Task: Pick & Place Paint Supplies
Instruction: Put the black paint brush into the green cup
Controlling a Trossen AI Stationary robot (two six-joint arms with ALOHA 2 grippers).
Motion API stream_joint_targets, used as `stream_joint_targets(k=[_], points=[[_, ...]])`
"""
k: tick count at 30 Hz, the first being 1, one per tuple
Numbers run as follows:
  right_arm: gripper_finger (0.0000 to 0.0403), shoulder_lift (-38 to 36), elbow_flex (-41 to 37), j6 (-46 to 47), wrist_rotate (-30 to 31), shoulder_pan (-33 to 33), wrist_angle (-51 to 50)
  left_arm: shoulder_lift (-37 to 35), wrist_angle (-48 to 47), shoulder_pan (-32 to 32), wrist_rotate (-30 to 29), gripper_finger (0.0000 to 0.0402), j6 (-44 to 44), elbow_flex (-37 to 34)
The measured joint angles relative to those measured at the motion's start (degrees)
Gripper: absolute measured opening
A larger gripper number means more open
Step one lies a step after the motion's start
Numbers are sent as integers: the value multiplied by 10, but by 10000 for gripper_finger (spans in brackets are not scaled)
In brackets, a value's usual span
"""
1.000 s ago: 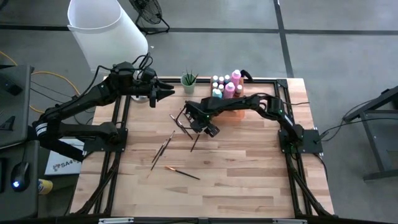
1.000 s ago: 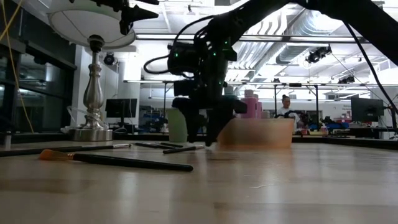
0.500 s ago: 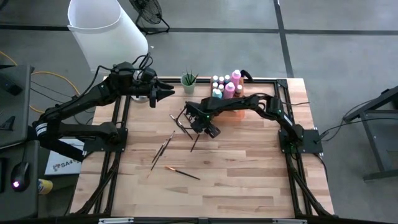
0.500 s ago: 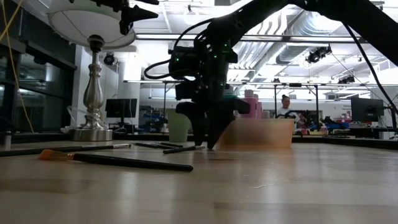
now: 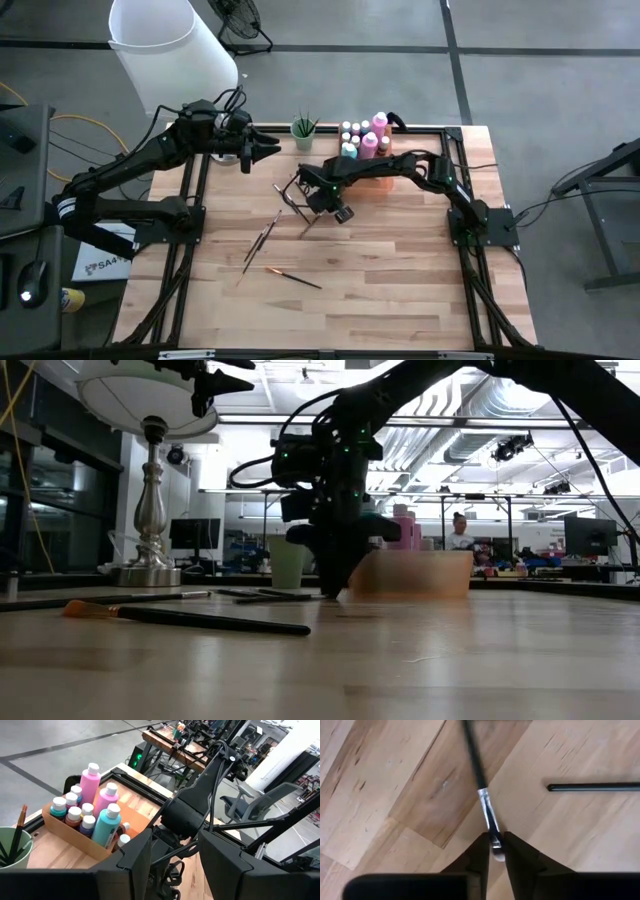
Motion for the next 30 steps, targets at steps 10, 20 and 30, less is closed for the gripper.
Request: stream_joint_targets(k=[10, 20, 30], points=[[7, 0, 0, 2, 6, 27, -21, 0, 0, 0, 0, 159, 0, 0], [4, -6, -1, 114, 11, 57, -21, 0, 0, 0, 0, 159, 0, 0], [3, -7, -1, 161, 33, 68, -28, 0, 0, 0, 1, 159, 0, 0]])
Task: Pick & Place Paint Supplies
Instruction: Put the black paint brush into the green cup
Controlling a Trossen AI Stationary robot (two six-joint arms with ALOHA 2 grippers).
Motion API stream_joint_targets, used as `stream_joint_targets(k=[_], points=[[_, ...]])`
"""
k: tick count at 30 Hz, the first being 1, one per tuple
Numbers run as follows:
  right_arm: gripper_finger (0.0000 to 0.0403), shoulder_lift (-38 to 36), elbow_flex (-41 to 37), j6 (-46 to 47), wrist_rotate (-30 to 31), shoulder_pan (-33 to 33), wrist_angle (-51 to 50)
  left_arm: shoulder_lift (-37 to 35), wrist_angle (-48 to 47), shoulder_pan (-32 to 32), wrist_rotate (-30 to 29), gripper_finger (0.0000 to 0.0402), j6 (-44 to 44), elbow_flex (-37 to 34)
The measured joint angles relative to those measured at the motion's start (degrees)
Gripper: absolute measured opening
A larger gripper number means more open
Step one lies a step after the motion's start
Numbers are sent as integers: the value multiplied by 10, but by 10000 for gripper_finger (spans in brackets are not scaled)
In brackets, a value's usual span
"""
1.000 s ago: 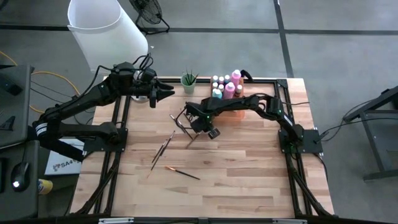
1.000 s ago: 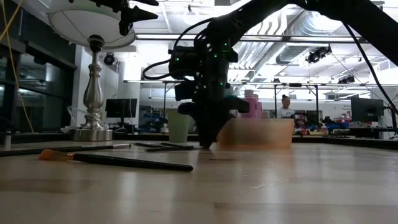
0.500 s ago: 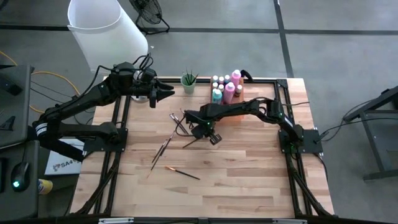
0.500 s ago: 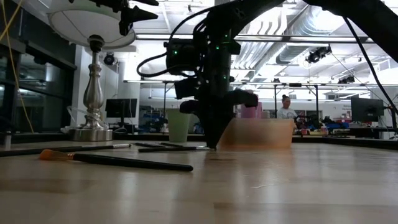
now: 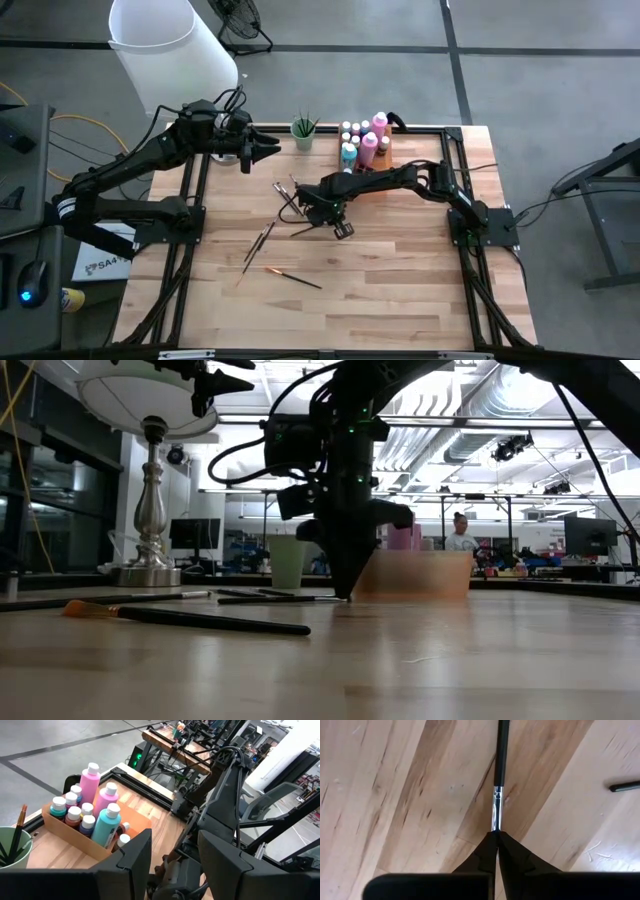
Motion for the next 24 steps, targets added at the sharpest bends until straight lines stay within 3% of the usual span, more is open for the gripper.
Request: stream_joint_targets(k=[14, 24], points=[[3, -29, 0, 22, 4, 0, -17, 0, -1, 0, 0, 159, 0, 0], [3, -66, 1, 25, 56, 0, -41, 0, -16, 0, 0, 159, -11, 0]])
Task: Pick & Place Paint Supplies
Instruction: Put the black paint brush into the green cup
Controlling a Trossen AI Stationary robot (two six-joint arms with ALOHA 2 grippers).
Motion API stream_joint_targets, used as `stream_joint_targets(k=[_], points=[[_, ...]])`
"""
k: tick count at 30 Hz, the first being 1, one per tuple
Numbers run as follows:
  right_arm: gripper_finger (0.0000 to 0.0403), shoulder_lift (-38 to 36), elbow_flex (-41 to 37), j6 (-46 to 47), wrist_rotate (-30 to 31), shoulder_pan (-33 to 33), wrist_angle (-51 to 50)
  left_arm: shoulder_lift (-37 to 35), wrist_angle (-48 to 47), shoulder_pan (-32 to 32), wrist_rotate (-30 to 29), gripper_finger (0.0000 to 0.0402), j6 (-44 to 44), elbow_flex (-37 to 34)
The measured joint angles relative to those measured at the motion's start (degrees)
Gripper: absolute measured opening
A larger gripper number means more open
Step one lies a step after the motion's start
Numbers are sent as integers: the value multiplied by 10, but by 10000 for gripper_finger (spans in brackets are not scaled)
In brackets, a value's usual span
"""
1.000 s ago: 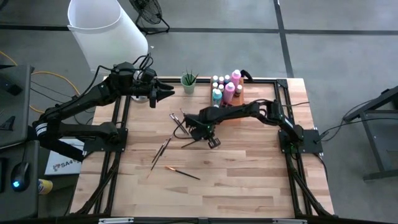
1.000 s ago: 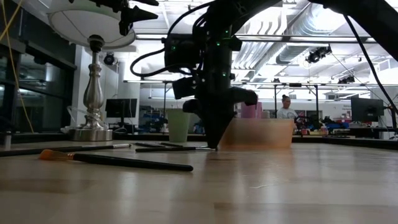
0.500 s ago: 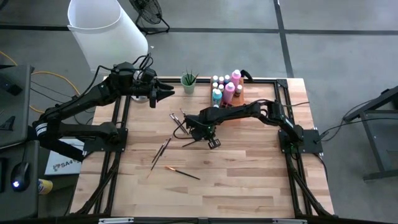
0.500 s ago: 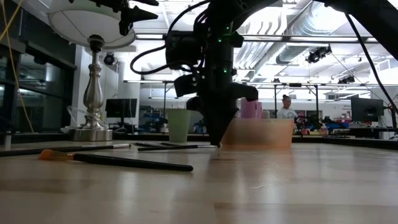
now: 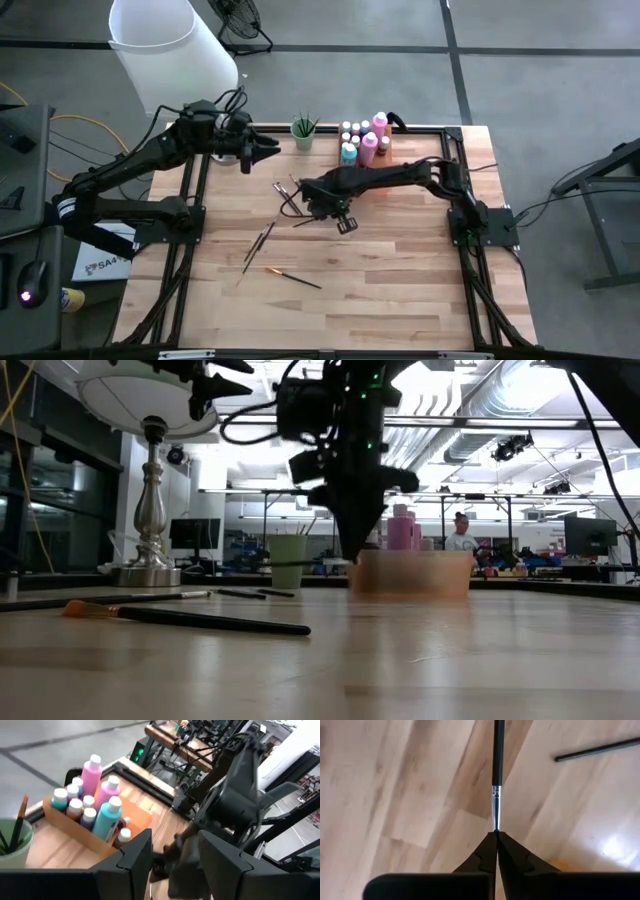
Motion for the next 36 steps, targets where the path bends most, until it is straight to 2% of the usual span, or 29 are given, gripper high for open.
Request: stream_joint_targets(k=[4, 11, 14, 21, 24, 36], points=[[3, -24, 0, 10, 15, 0, -15, 9, -23, -3, -1, 159, 1, 0], [3, -67, 0, 35, 37, -3, -37, 39, -35, -44, -2, 164, 99, -1], [3, -79, 0, 42, 42, -6, -47, 53, -38, -65, -1, 188, 124, 0], [3, -92, 0, 56, 53, -7, -48, 94, -63, -115, 6, 291, 153, 0], [3, -97, 0, 65, 54, -7, -49, 118, -65, -137, 0, 321, 158, 0], [3, -99, 0, 81, 53, -7, -44, 187, -91, -185, -52, 332, 194, 0]])
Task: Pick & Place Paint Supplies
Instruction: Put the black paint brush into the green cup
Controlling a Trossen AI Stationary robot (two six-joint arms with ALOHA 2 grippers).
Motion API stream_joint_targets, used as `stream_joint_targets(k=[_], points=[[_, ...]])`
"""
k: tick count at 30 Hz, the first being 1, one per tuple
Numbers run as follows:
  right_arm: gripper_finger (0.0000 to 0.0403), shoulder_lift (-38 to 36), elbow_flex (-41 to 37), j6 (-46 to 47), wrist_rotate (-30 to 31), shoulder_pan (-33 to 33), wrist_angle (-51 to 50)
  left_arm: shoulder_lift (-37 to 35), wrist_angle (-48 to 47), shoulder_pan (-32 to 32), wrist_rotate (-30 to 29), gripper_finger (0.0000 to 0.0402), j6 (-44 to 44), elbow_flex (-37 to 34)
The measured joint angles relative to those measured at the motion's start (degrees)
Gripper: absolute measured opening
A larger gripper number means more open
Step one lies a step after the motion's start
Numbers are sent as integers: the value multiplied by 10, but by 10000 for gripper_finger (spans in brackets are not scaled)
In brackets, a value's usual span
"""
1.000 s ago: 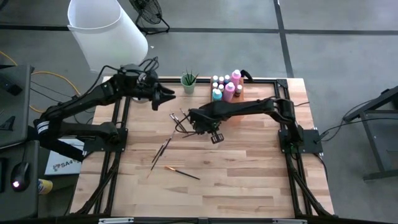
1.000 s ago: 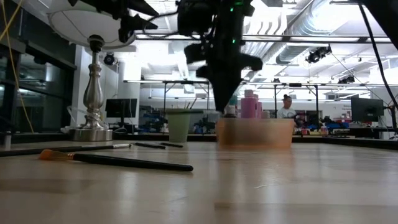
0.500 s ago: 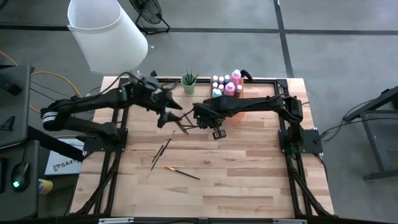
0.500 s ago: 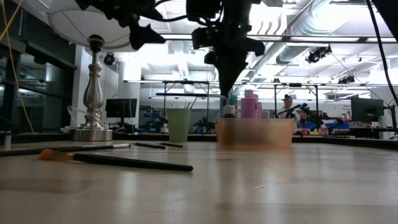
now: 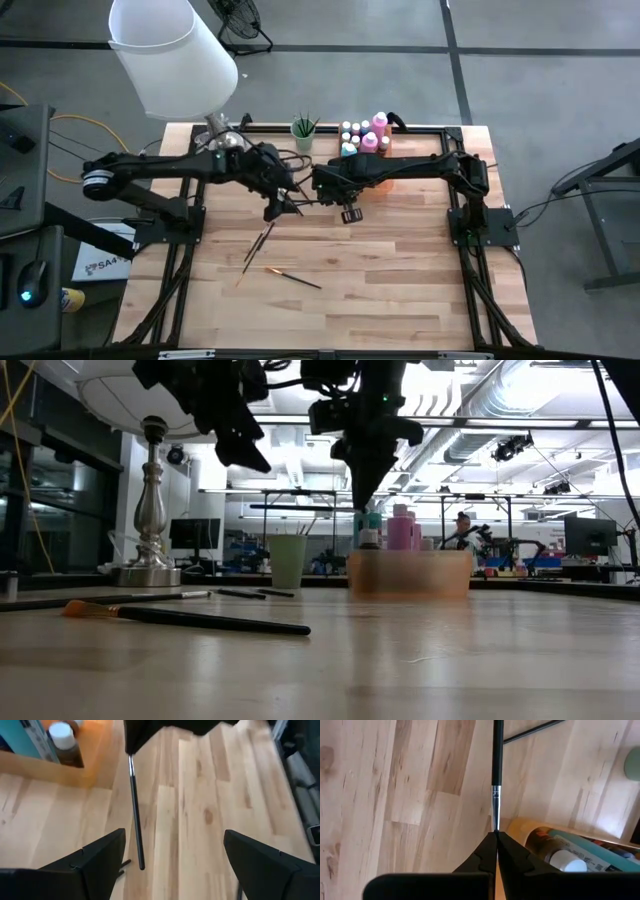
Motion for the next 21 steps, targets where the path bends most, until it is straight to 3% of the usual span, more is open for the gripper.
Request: stream_joint_targets(k=[11, 21], points=[[3, 0, 0, 5, -2, 0, 4, 62, 5, -22, -99, 332, 20, 0], [3, 0, 0, 11, -3, 1, 8, 105, 6, -22, -104, 332, 32, 0]])
